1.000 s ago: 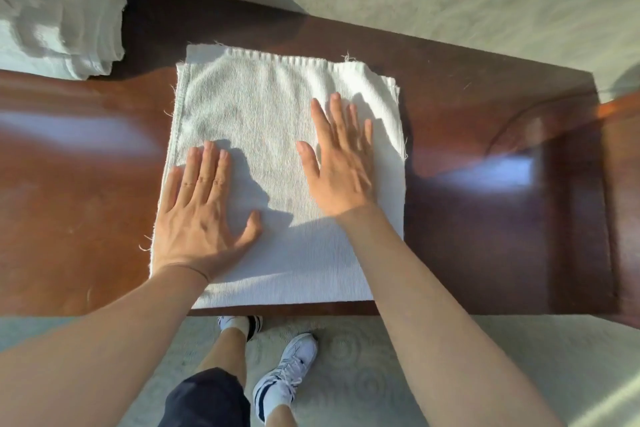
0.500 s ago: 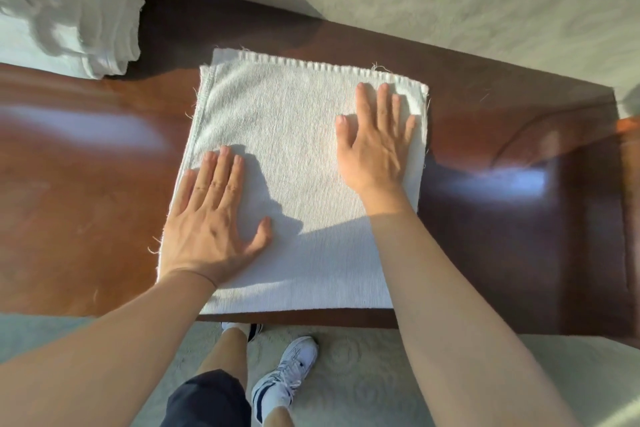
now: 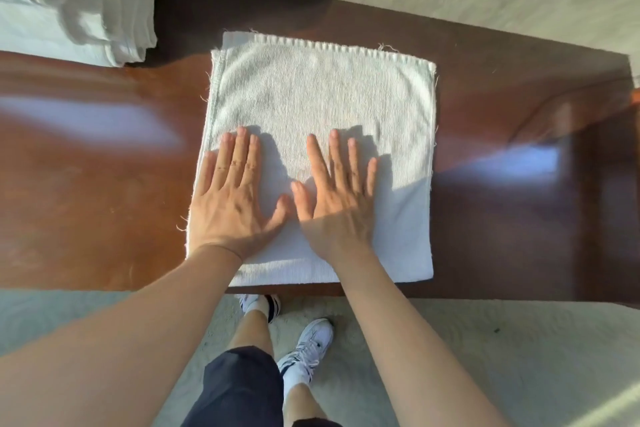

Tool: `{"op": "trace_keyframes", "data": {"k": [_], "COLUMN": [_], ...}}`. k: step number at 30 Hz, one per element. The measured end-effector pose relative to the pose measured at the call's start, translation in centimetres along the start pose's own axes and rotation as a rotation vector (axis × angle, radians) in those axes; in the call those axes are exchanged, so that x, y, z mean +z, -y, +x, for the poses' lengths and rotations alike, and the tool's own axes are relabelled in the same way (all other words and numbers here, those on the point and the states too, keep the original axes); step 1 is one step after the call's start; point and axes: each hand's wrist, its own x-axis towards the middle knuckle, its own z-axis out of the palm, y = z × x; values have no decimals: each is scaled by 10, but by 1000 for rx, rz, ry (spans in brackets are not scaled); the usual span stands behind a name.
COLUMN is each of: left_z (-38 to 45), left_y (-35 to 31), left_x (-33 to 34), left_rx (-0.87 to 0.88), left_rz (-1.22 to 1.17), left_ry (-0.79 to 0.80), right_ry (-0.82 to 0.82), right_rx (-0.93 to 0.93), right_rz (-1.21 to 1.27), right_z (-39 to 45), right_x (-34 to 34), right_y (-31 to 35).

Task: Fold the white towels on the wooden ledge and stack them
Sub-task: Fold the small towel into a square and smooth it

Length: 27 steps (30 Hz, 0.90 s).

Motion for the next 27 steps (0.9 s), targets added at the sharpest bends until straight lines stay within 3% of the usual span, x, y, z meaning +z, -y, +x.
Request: {"op": "trace_keyframes", "data": {"k": [2,5,7,11,19,24,27], "left_z": [1,-1,5,57,126,48,-12], "left_y": [0,0,-1,-5,43,36,33], "left_x": [0,-4,-13,-35,-27,-35,-35], "left_rx": [3,-1,-44,-61,196,470,632], "left_rz": [-28,-80,-156,-151,63,-211,-239], "left_ry": [19,21,-21,-69,91,32,116], "right_ry": [3,18,20,-22,-2,52,184], "right_rx": [-58,57,31,11,17,12,-45], "right_rz": [-26,-13,-77,-94,-79,125,118], "right_z": [-8,-17,-25,-27,-26,-29,-55], "right_x": [1,-2,-1,2,-4,-13,-34], "right_y": [0,1,3,-1,-2,-4,-18]}}
